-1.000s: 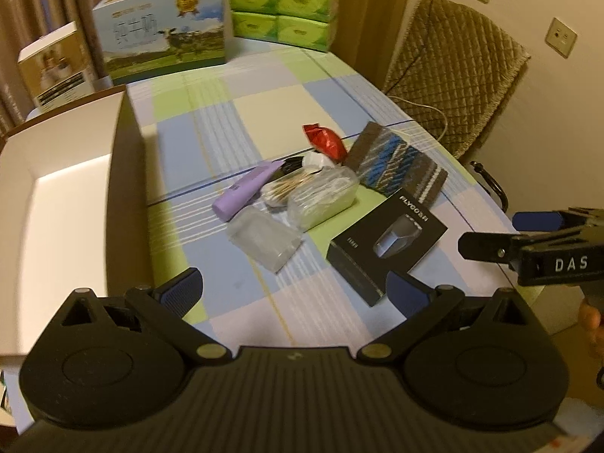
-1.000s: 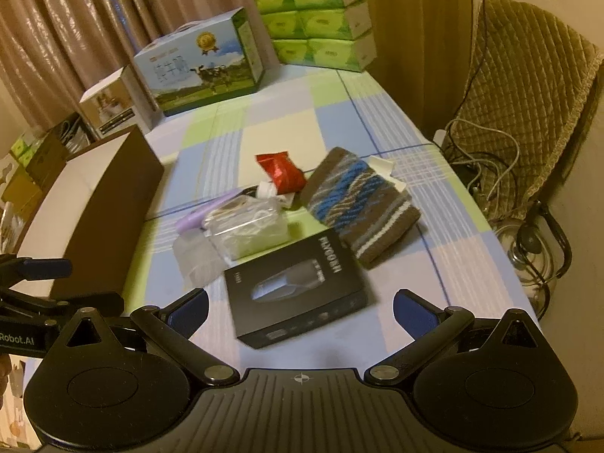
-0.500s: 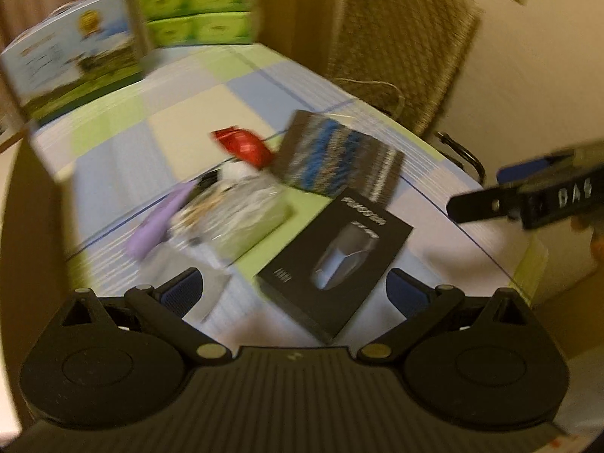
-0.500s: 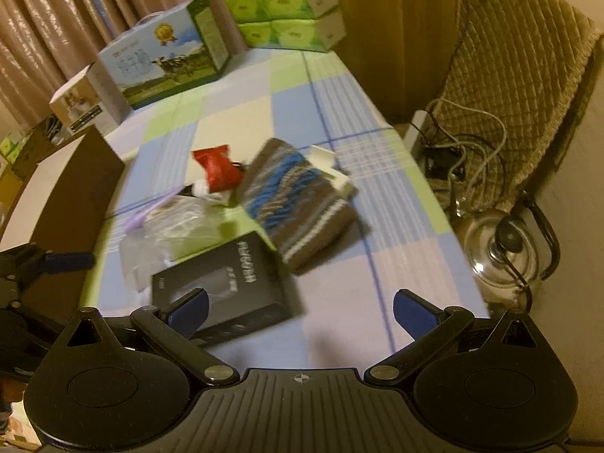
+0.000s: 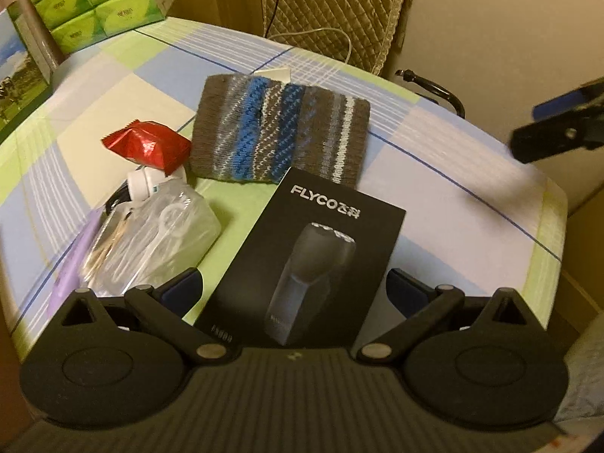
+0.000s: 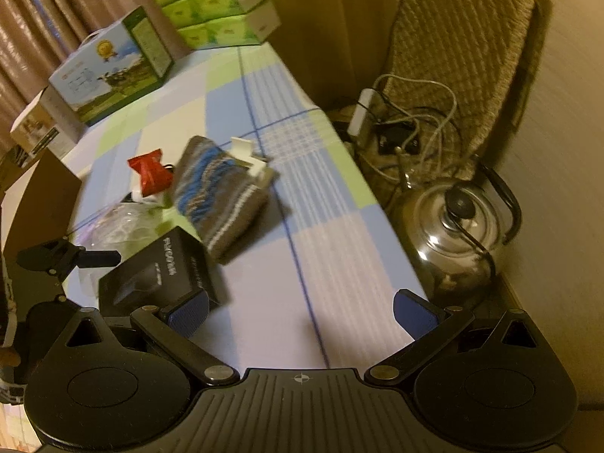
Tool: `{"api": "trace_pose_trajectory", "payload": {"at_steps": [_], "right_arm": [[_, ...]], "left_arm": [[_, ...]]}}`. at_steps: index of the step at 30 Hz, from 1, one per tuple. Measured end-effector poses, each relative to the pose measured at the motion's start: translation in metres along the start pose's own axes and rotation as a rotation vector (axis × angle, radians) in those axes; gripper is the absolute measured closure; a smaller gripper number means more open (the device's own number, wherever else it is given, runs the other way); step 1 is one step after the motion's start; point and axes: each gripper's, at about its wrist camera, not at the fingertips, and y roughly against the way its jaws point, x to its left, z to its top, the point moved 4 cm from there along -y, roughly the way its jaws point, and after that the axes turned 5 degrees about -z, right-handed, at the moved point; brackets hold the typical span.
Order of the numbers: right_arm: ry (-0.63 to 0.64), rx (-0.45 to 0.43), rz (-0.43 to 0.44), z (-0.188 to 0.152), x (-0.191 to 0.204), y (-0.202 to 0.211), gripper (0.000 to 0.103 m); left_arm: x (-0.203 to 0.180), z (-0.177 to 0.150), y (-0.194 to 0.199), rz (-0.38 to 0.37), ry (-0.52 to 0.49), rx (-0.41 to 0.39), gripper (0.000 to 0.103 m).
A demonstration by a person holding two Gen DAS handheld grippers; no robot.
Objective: Organize objects
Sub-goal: 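Grasp the black FLYCO box with the left gripper and lift it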
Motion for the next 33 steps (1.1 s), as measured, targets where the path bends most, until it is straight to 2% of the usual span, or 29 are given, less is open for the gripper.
{"api": "trace_pose_trajectory", "payload": {"at_steps": [4,7,10,13,17,24,33], "right_arm": [[-0.012,0.005,-0.008,-0.002,-0.006,-0.002,0.002],[-0.009,0.009,-0.003,-0.003,-0.007,-0.004,0.002],[0.003,0.011,0.007,-0.002,-0.004,-0.008,0.002],[0.018,0.014,0.02,-0.002,0.0,-0.01,0.002],[0.038,0.018,0.034,-0.003,0.004,-0.012,0.002],[0.067,0.021,0.048,-0.001,0.004,-0.015,0.002],[0.111,-0.007,0.111,0.006,0.004,-0.024,0.002]], "left_arm": [[-0.001,0.0,-0.005,-0.011,0.043,0.005,0.006],[-0.007,-0.007,-0.001,0.013,0.077,-0.035,0.013],[-0.015,-0.018,0.006,0.043,0.153,-0.053,0.019],[-0.022,-0.034,0.015,0.075,0.253,-0.048,0.02],[-0.026,-0.048,0.022,0.108,0.332,-0.028,0.02],[-0.026,-0.037,0.007,0.12,0.332,-0.002,0.015],[-0.026,-0.035,0.004,0.138,0.355,-0.011,0.022]]}}
